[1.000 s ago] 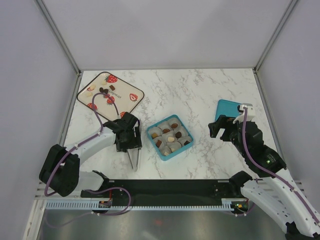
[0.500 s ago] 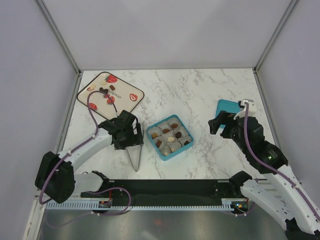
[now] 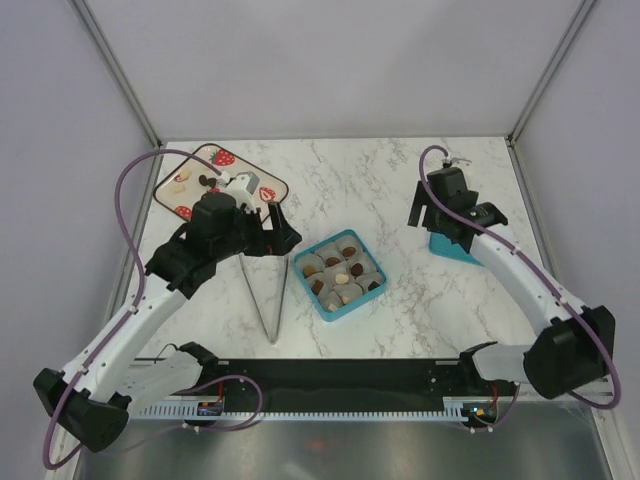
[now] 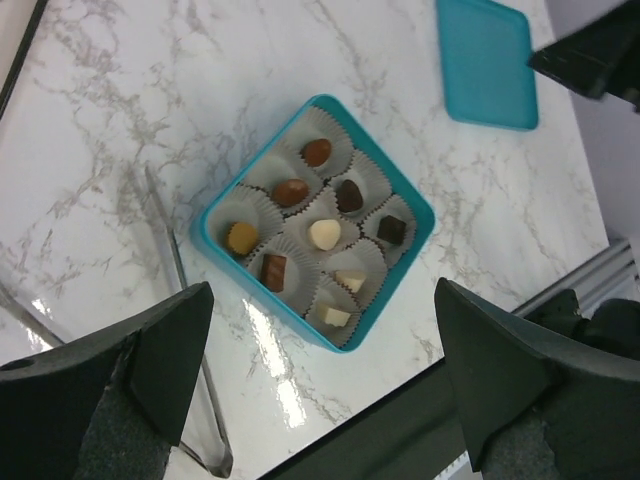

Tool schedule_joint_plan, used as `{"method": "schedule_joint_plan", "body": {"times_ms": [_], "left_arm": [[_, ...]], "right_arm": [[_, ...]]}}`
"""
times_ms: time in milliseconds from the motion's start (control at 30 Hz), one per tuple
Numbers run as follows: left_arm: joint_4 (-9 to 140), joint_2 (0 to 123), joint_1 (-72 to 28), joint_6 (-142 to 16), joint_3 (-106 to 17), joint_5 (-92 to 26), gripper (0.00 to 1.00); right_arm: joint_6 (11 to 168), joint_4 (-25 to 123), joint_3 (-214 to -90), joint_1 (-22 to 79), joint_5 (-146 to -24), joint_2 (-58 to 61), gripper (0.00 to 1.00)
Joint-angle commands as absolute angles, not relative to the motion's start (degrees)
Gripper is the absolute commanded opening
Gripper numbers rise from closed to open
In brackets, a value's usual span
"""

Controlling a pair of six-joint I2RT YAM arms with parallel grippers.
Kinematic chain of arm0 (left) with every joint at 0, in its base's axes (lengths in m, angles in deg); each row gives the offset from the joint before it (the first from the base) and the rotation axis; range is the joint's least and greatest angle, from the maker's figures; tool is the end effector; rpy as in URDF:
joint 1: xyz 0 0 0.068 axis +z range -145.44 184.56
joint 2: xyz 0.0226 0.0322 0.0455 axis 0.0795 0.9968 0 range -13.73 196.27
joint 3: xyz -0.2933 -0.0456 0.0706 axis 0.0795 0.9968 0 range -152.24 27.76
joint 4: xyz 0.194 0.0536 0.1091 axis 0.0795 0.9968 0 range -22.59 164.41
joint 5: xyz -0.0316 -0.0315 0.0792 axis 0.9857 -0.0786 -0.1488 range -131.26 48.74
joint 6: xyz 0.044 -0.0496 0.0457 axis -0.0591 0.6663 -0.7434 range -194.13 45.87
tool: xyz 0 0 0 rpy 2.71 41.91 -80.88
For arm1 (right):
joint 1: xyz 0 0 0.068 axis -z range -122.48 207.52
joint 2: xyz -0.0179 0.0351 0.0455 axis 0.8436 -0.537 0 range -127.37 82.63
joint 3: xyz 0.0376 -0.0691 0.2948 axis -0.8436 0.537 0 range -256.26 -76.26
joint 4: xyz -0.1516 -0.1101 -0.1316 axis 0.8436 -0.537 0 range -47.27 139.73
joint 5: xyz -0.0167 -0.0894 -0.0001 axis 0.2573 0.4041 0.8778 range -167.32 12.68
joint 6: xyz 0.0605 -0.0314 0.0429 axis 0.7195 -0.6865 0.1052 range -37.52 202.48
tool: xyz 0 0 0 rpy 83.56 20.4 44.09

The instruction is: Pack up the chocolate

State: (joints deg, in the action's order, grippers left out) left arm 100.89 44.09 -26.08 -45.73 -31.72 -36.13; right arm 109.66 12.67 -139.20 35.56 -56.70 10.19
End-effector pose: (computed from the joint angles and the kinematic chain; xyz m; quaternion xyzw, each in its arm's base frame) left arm 0.1617 -0.1030 0.3556 0.0388 0.8724 -0.2734 0.4034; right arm 0.2346 0.0681 0.3204 0.1077 0.9101 0.0001 0.4002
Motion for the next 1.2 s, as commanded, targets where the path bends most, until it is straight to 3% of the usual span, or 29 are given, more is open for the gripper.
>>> {"method": "schedule_joint_plan", "body": {"times_ms": [0,133,333,667,800,1000,1167], "left_arm": [[93.26,40.33,-26.29,-50.84,-28.06,-27.56,1.00],[92.72,38.04,-26.29,-51.63,-24.89,-27.80,0.98],[93.87,34.35,-26.29,-50.14,-21.54,-28.61,0.98],[94.31,31.71,-26.21,-51.02,-21.80,-30.97,0.96],[94.22,31.88,-25.33,-51.02,-21.54,-29.84,0.96],[93.25,31.53,-24.80,-50.93,-21.19,-27.73,0.96],[92.29,29.78,-24.71,-51.98,-21.28,-24.74,0.95]], "right_arm": [[108.76,15.54,-142.79,42.12,-57.54,4.95,0.86],[106.83,19.92,-143.67,45.91,-58.07,-2.26,0.68],[105.07,22.75,-146.39,48.90,-61.76,-14.12,0.51],[104.98,24.42,-149.12,49.61,-66.51,-26.08,0.42],[104.37,24.68,-148.42,49.61,-67.12,-26.88,0.32],[102.70,24.07,-149.03,49.61,-72.04,-24.95,0.00],[103.22,23.37,-147.37,48.21,-76.00,-16.52,0.00]]}}
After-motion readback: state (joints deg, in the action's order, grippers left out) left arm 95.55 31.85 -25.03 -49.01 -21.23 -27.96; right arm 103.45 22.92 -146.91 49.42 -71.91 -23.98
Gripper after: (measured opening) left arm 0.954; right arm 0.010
